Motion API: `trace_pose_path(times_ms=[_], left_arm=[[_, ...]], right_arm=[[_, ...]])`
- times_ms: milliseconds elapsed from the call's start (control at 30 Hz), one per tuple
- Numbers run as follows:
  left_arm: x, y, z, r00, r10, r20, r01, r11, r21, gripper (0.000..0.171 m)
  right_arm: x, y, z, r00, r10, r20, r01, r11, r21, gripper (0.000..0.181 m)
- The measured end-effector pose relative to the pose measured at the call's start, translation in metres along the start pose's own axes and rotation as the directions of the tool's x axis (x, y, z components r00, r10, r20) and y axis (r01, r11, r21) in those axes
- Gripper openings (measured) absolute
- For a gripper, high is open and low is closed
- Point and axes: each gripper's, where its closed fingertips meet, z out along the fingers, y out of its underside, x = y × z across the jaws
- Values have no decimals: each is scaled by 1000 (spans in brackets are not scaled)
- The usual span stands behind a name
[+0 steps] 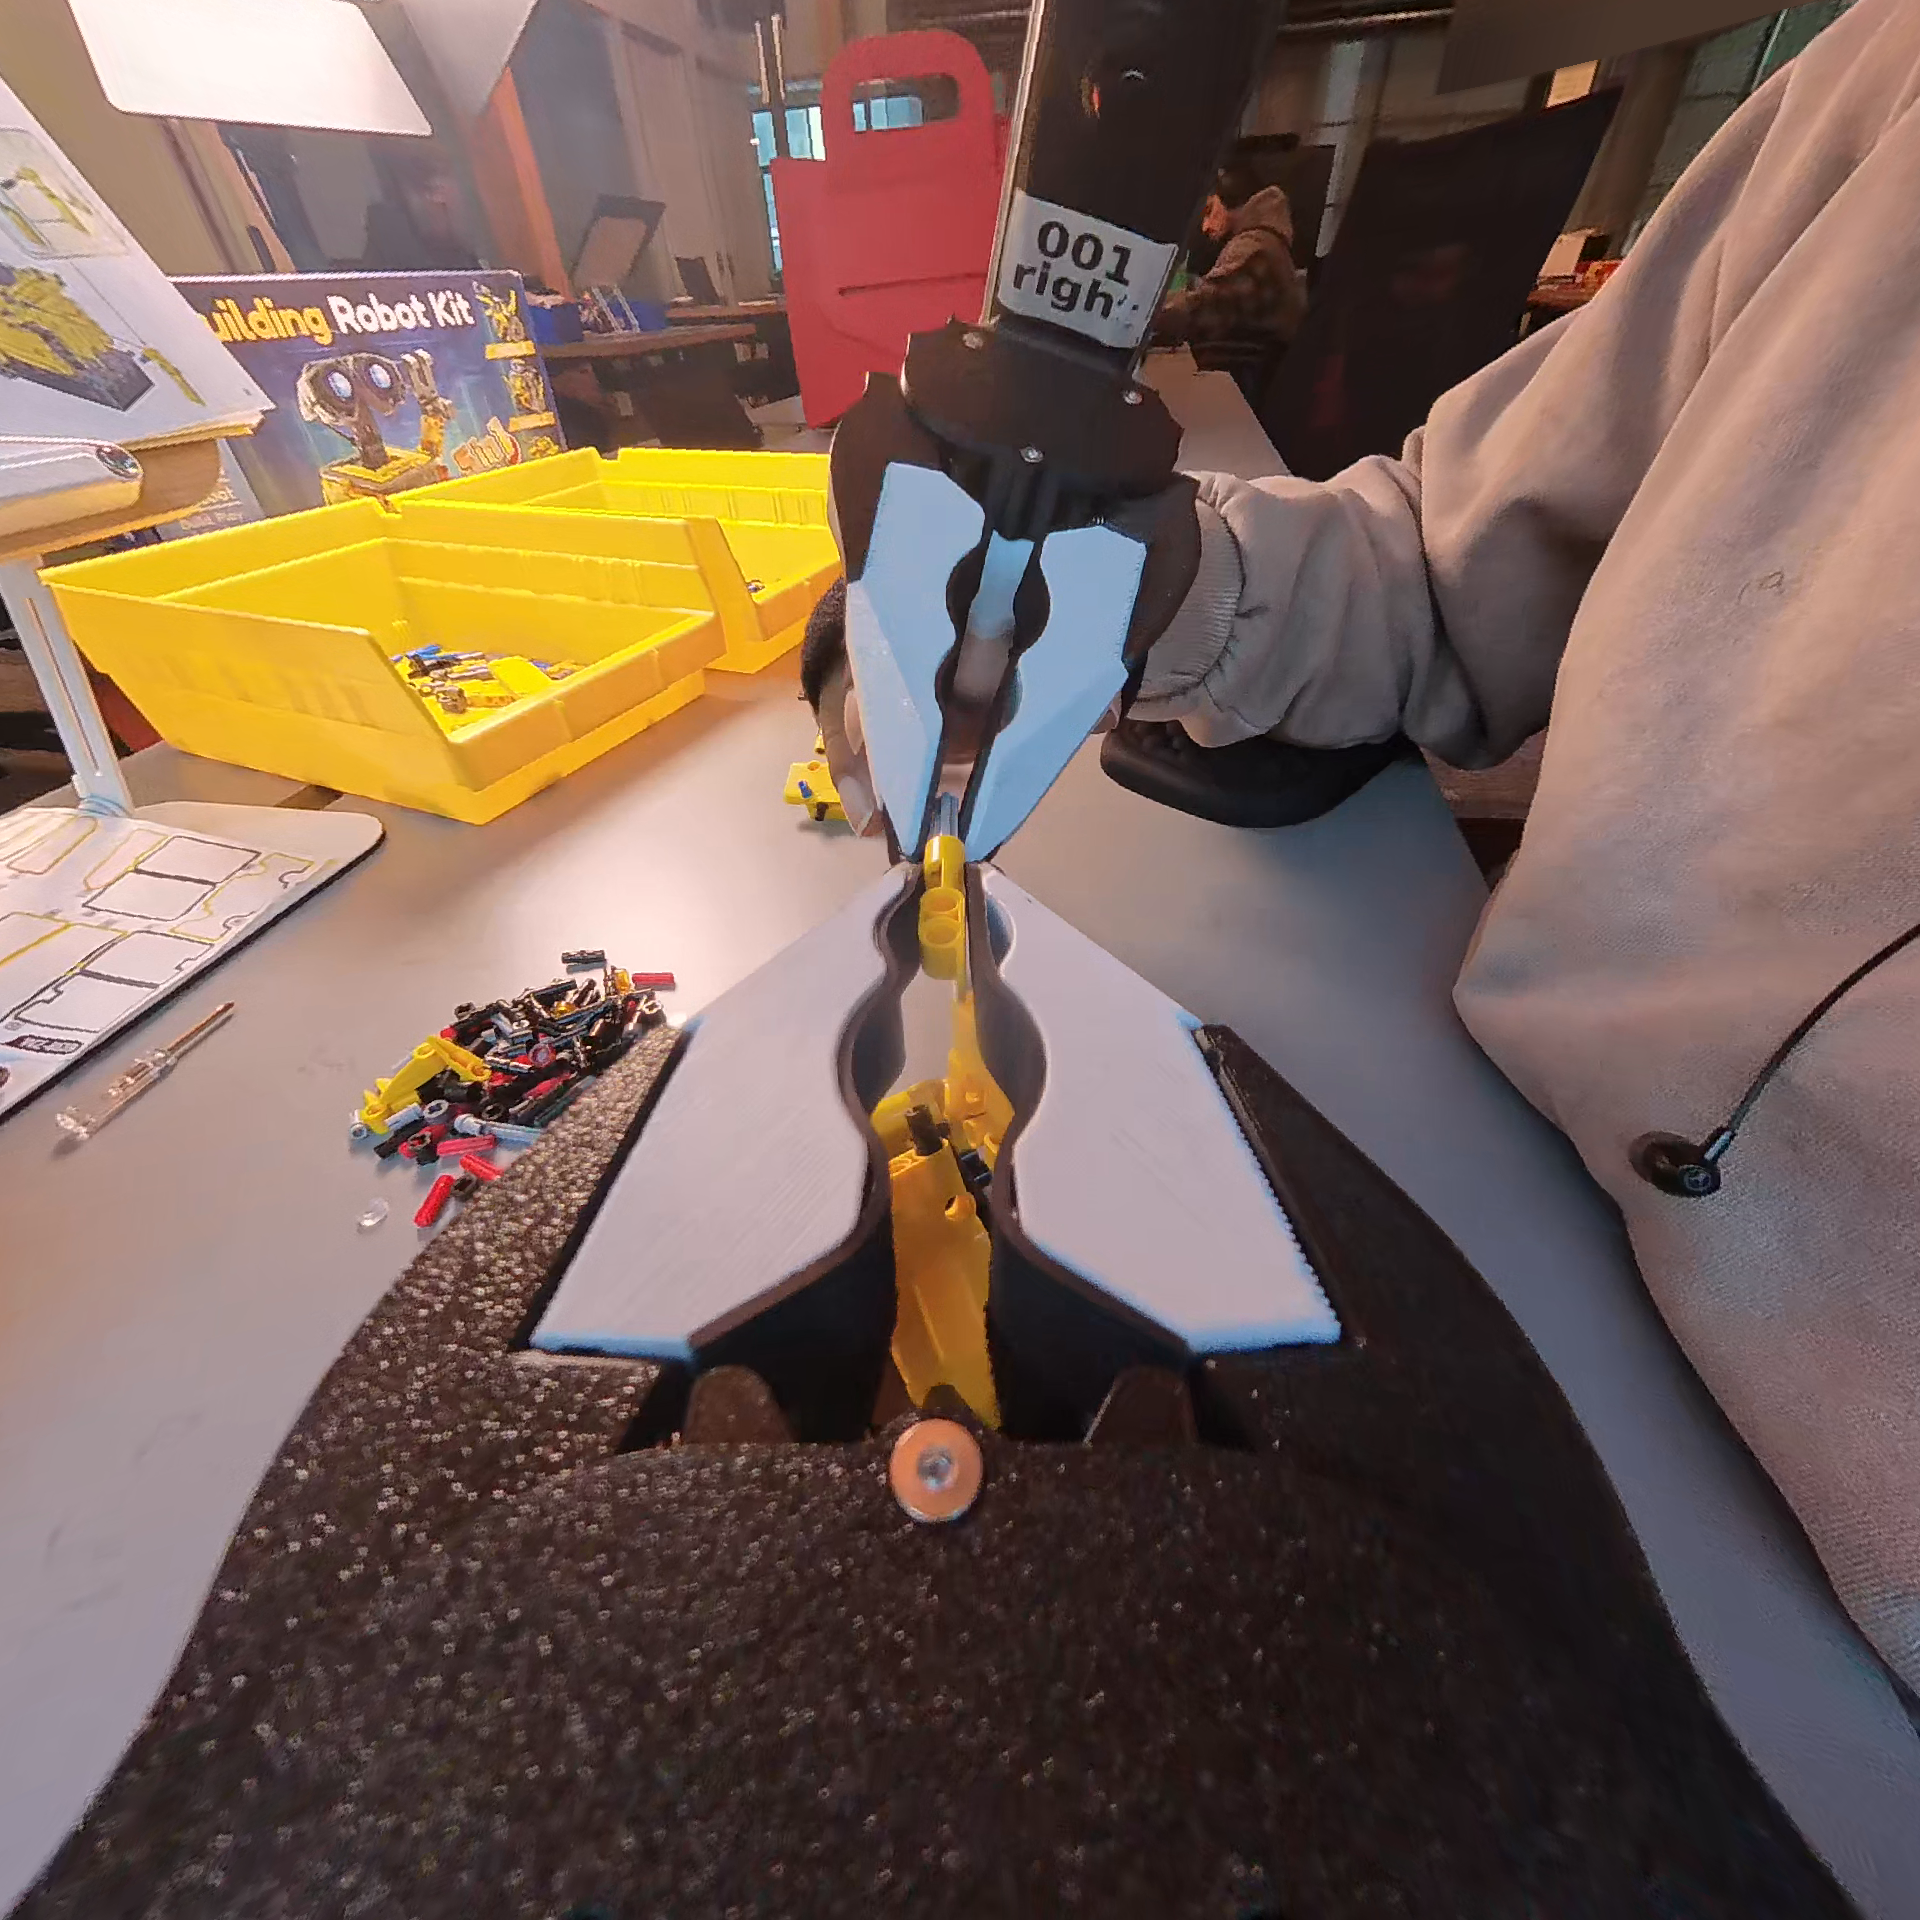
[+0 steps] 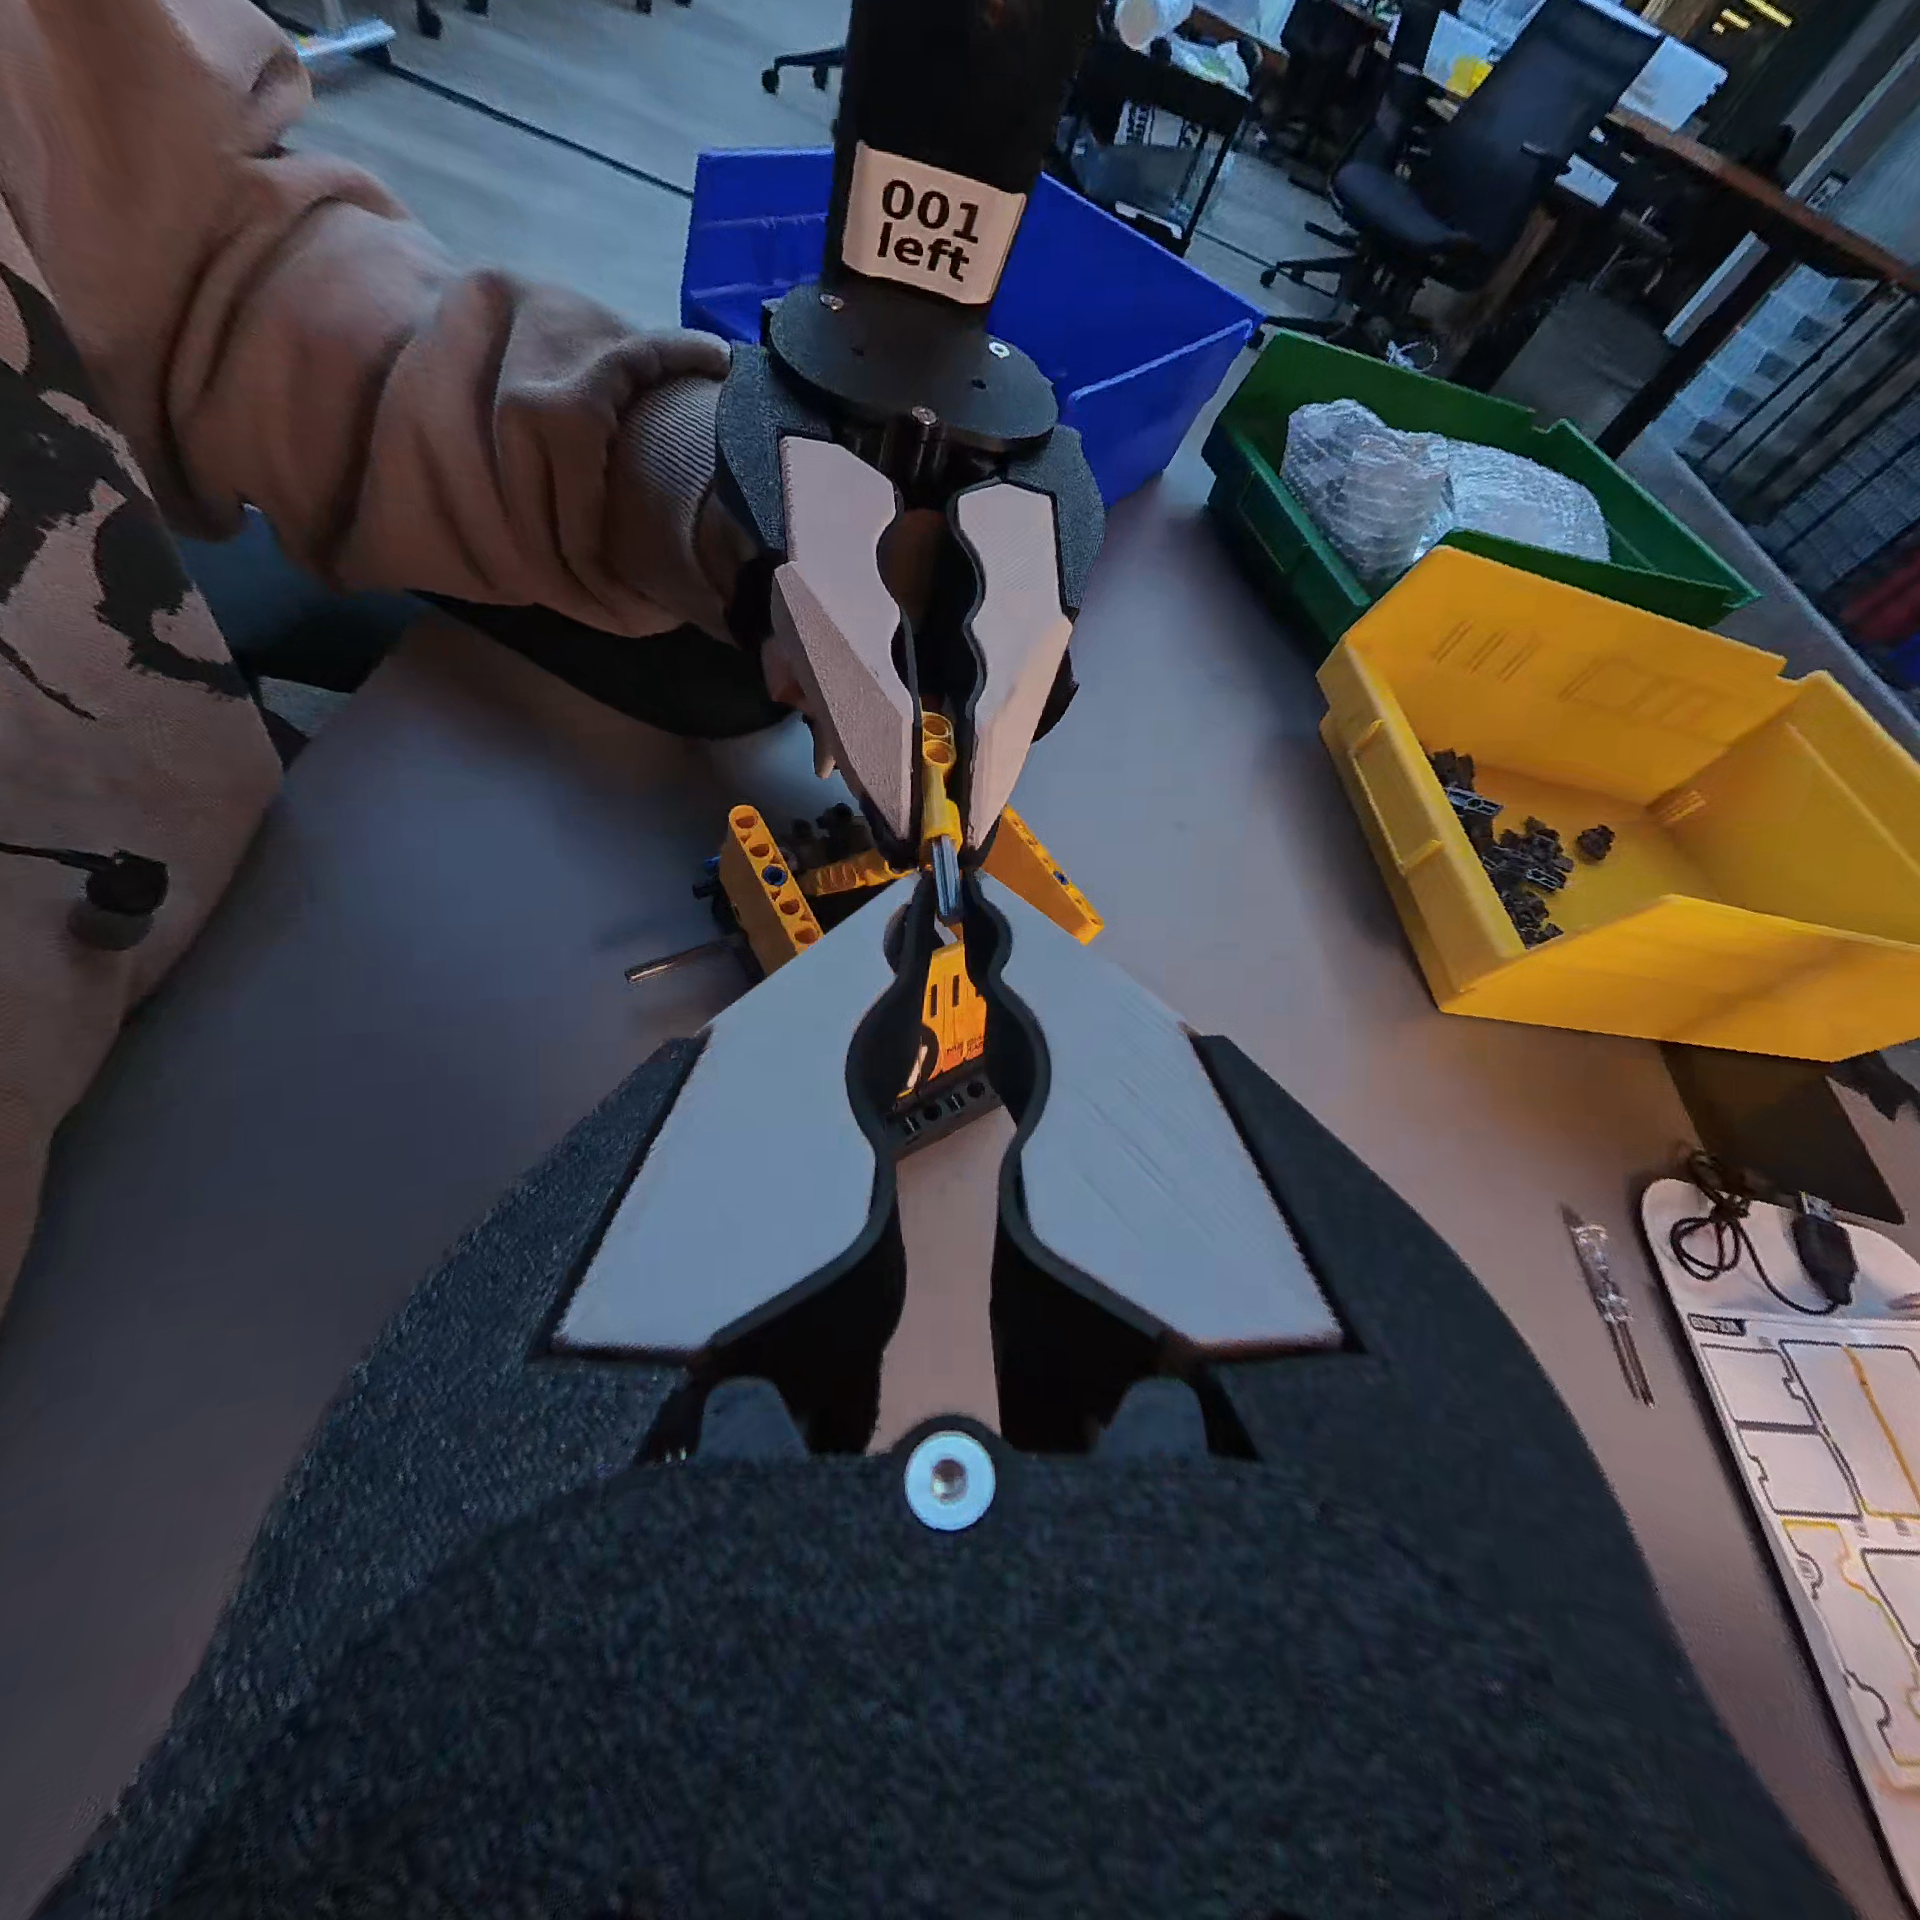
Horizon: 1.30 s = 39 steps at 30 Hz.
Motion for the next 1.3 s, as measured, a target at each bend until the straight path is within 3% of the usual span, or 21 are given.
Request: trace_pose_path(times_ms=[267, 500, 833, 900, 933, 1000, 1100, 1200, 1300], left_arm=[[3, 13, 6, 1000, -1, -9, 0, 997, -77, 6], [4, 20, 8, 1000, 10, -6, -11, 989, -146, 6], [10, 4, 2, 999, 6, -49, -12, 993, -121, 6], [-22, -3, -32, 996, -31, 88, 35, 998, -50, 6], [-24, -12, -46, 995, -53, 79, 53, 999, 1, 6], [-11, -5, -32, 999, 11, 33, -9, 998, -61, 6], [-12, -4, -8, 999, -8, 37, 10, 998, -66, 7], [-35, -1, -19, 988, -26, 154, 32, 999, -36, 6], [-43, 9, -26, 976, -94, 194, 95, 995, 1, 6]], right_arm=[[-6, 12, 1, 991, -131, -28, 128, 987, -99, 3], [-9, 19, 1, 930, -361, -75, 336, 914, -229, 2], [-14, 1, -9, 968, -248, -25, 245, 967, -70, 1], [2, 13, -29, 971, -229, -72, 220, 969, -113, 1], [10, 10, -46, 984, -148, -97, 144, 988, -50, 1], [17, 14, -57, 984, -128, -123, 123, 992, -41, 1], [22, 24, -48, 983, -132, -130, 122, 989, -86, 2], [30, 44, -51, 988, -69, -140, 55, 993, -103, 2], [34, 60, -55, 989, -34, -146, 14, 991, -132, 3]])
